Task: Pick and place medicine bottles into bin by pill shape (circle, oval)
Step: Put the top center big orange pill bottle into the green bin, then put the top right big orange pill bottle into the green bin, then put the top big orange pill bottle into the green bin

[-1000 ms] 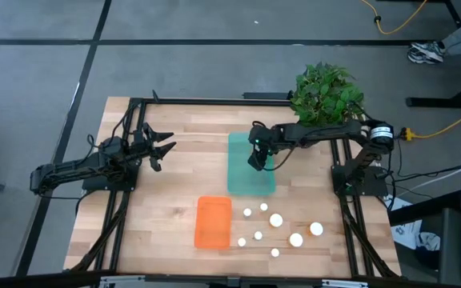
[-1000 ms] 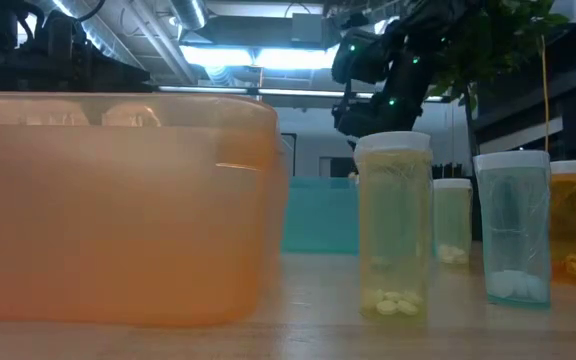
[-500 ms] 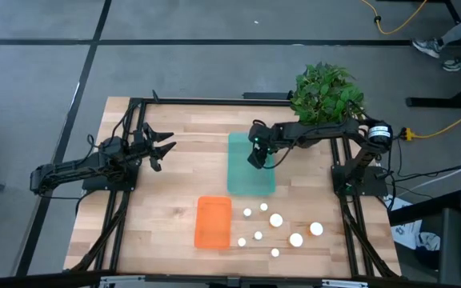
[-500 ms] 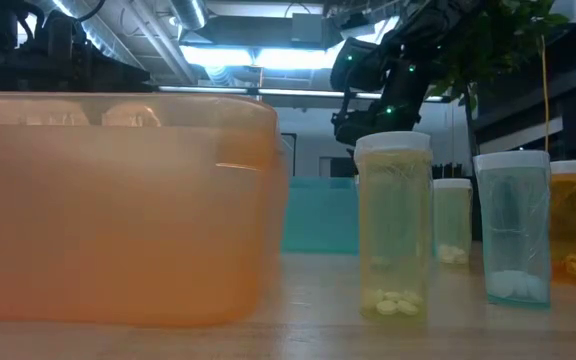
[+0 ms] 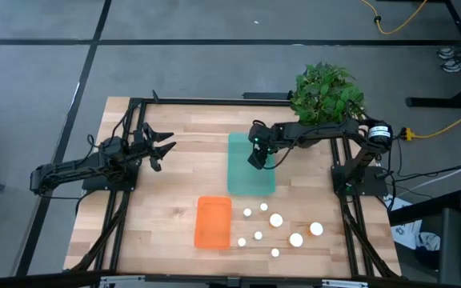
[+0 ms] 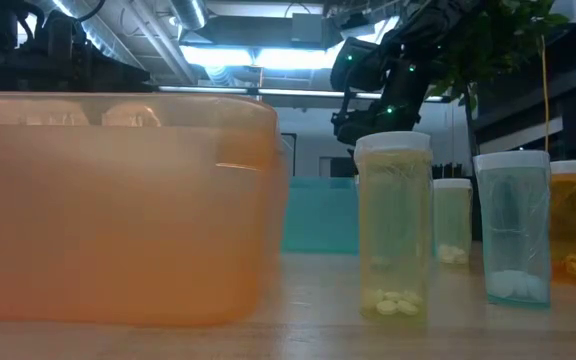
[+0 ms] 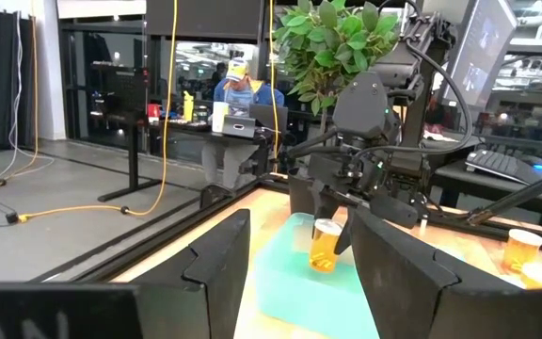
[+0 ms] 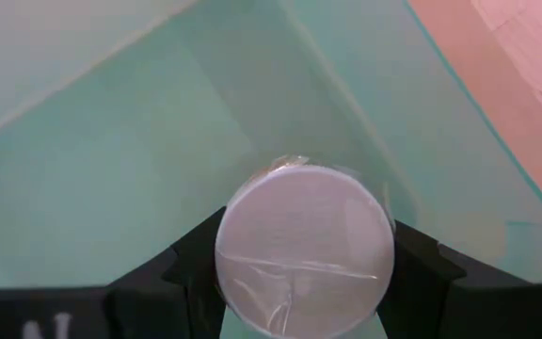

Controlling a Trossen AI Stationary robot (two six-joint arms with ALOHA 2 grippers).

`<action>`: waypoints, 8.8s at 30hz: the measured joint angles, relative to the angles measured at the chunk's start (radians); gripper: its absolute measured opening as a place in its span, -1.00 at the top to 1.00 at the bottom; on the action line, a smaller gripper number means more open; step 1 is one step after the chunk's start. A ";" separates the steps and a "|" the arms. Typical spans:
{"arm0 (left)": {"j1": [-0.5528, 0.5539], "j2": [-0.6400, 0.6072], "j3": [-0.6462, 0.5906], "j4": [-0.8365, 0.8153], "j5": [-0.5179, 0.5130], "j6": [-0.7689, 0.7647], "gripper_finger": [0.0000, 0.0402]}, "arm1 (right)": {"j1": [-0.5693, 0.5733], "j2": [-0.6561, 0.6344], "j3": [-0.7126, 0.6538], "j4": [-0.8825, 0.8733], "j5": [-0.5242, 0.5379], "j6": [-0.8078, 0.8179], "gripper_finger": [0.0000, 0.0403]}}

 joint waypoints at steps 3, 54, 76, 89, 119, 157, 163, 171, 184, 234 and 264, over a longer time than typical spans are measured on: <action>0.000 0.000 0.000 0.000 0.000 0.000 0.12 | 0.000 0.000 0.000 0.002 -0.011 0.002 -0.03; 0.000 0.000 0.000 0.000 0.000 0.000 0.12 | 0.737 -0.051 0.426 -1.002 -0.068 0.534 -0.56; 0.000 0.000 0.000 0.000 0.000 0.000 0.12 | 1.334 -0.052 0.419 -0.956 -0.086 1.481 -0.56; 0.000 0.000 0.000 0.002 0.000 0.000 0.12 | 1.497 -0.052 0.132 -0.626 -0.074 1.803 -0.56; 0.000 0.000 0.000 0.000 0.000 -0.001 0.12 | 1.253 -0.051 -0.092 -0.476 0.094 1.327 -0.56; 0.000 0.000 0.000 0.000 0.000 -0.003 0.12 | 1.099 -0.051 -0.031 -0.658 0.062 1.258 -0.02; 0.000 0.000 0.000 0.000 0.000 -0.003 0.12 | 0.987 -0.051 0.114 -0.946 0.151 1.205 0.01; 0.000 0.000 0.000 0.000 0.000 -0.003 0.12 | 0.807 -0.051 0.300 -0.894 0.374 0.800 -0.02; 0.000 0.000 0.000 0.000 0.000 0.000 0.12 | 0.412 -0.022 0.350 -0.358 0.216 0.072 0.00; 0.000 0.000 0.000 -0.001 -0.029 0.000 0.12 | 0.105 0.261 0.685 -0.488 -0.098 -0.120 -0.26; 0.000 0.001 0.000 -0.023 -0.029 -0.003 0.12 | 0.732 -0.328 0.145 -0.805 -0.001 0.479 -0.27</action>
